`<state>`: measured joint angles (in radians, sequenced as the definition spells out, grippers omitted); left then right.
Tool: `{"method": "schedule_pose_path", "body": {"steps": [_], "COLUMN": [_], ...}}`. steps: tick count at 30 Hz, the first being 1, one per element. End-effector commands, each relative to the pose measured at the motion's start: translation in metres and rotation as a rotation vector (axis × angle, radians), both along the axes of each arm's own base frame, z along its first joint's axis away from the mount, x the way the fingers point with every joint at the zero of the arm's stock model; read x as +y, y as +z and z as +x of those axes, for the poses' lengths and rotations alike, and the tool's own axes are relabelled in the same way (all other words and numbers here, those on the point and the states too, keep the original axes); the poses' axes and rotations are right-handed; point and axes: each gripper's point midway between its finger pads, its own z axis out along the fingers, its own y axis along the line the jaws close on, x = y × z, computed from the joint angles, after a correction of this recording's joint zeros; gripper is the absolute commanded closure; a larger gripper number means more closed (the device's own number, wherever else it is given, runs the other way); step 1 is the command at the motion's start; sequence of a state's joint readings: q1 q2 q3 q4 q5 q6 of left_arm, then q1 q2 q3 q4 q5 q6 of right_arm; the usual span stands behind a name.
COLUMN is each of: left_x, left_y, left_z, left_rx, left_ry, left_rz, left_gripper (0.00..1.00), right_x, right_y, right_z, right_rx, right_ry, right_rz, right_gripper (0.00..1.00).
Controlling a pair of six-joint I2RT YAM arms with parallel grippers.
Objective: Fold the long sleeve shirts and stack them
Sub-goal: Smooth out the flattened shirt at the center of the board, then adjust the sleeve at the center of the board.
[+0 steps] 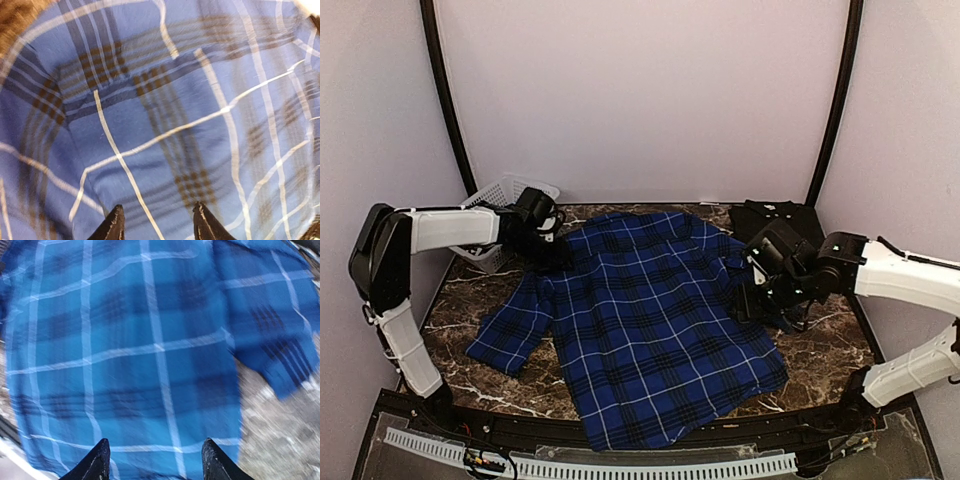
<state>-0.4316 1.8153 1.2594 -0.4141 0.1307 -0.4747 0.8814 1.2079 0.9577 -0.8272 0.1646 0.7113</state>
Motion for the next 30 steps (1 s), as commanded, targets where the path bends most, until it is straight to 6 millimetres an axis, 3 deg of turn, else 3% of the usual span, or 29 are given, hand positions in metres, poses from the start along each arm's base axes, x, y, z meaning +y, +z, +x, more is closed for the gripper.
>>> {"method": "schedule_pose_path", "body": {"steps": [1, 6, 10, 18, 23, 30], "left_x": [0.019, 0.066, 0.107, 0.173, 0.193, 0.203], "left_y": [0.039, 0.025, 0.015, 0.005, -0.01, -0.026], "left_z": [-0.024, -0.068, -0.098, -0.155, -0.192, -0.224], "left_rx": [-0.04, -0.005, 0.034, 0.129, 0.228, 0.278], "left_ry": [0.089, 0.228, 0.36, 0.632, 0.79, 0.946], "left_rz": [-0.023, 0.078, 0.172, 0.335, 0.347, 0.277], "left_gripper": [0.53, 0.53, 0.54, 0.51, 0.47, 0.41], "right_x": [0.065, 0.115, 0.133, 0.106, 0.087, 0.091], "right_y": [0.02, 0.005, -0.022, -0.084, -0.115, -0.118], "right_z": [0.035, 0.049, 0.049, 0.049, 0.045, 0.039], "right_rx": [-0.114, -0.097, -0.044, 0.004, 0.04, 0.053], "right_ry": [0.076, 0.18, 0.22, 0.159, 0.127, 0.152], "right_rz": [0.217, 0.309, 0.335, 0.196, 0.138, 0.182], "right_gripper": [0.42, 0.53, 0.61, 0.63, 0.63, 0.58]}}
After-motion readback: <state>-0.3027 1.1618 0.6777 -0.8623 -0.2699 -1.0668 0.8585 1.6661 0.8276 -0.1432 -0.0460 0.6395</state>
